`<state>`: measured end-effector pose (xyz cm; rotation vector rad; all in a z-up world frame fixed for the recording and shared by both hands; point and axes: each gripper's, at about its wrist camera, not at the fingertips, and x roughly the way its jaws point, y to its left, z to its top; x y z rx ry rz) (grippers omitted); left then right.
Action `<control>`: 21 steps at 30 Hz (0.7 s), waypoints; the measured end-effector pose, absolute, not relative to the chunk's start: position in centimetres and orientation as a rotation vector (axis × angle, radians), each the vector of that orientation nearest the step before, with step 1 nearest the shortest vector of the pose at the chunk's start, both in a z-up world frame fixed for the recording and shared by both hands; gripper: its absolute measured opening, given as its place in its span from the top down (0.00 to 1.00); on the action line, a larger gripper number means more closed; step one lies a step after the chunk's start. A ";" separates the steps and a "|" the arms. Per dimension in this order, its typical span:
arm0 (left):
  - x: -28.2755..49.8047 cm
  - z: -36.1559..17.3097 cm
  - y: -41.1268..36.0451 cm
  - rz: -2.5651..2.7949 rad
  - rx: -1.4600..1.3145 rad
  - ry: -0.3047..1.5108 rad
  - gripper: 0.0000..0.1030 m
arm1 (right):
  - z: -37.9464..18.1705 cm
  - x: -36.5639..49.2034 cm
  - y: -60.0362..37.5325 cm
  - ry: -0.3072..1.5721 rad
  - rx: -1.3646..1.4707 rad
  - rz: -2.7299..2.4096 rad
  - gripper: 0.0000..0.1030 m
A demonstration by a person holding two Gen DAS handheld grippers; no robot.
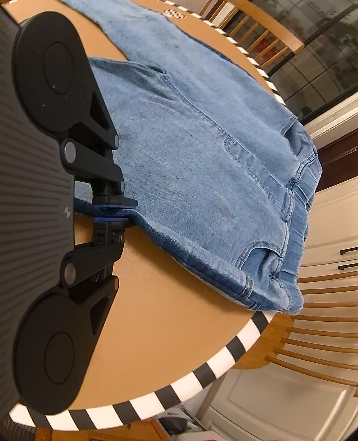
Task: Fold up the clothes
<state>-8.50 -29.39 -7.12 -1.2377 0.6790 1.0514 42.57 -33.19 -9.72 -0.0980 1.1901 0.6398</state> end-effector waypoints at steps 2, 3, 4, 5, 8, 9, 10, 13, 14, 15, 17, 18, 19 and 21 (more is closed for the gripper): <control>-9.4 -7.5 -30.3 1.065 -1.271 0.634 0.15 | -9.7 42.7 -33.0 1.200 -0.104 0.632 0.94; -9.5 -7.9 -30.6 1.076 -1.294 0.613 0.15 | -9.7 42.9 -33.1 1.212 -0.093 0.626 0.94; -9.6 -8.2 -30.9 1.087 -1.316 0.592 0.15 | -9.6 43.1 -33.2 1.224 -0.082 0.620 0.94; -9.7 -8.5 -31.1 1.097 -1.339 0.571 0.15 | -9.6 43.2 -33.1 1.227 -0.083 0.618 0.94; -10.1 -9.6 -32.0 1.129 -1.406 0.506 0.17 | -9.5 42.8 -32.6 1.215 -0.146 0.638 0.94; -10.2 -9.9 -32.3 1.139 -1.428 0.484 0.19 | -9.4 42.7 -32.4 1.207 -0.178 0.652 0.94; -10.3 -10.2 -32.5 1.149 -1.450 0.462 0.19 | -9.4 42.8 -32.2 1.212 -0.194 0.662 0.94; -10.7 -11.2 -33.4 1.179 -1.515 0.394 0.19 | -9.3 43.2 -32.1 1.234 -0.210 0.683 0.93; -10.8 -11.6 -33.6 1.189 -1.536 0.371 0.20 | -9.4 43.3 -32.1 1.238 -0.209 0.685 0.93; -10.9 -11.9 -33.9 1.198 -1.558 0.348 0.19 | -9.3 43.3 -32.1 1.242 -0.216 0.687 0.93; -11.3 -12.4 -34.3 1.221 -1.592 0.299 0.20 | -9.3 43.3 -31.9 1.248 -0.229 0.691 0.93; -11.6 -12.4 -34.2 1.238 -1.598 0.273 0.20 | -9.3 43.3 -31.9 1.249 -0.231 0.690 0.93; -12.0 -12.4 -34.1 1.254 -1.603 0.246 0.20 | -9.3 43.3 -31.9 1.250 -0.233 0.689 0.93; -12.5 -12.5 -33.8 1.272 -1.615 0.198 0.18 | -9.2 43.3 -31.8 1.251 -0.237 0.688 0.93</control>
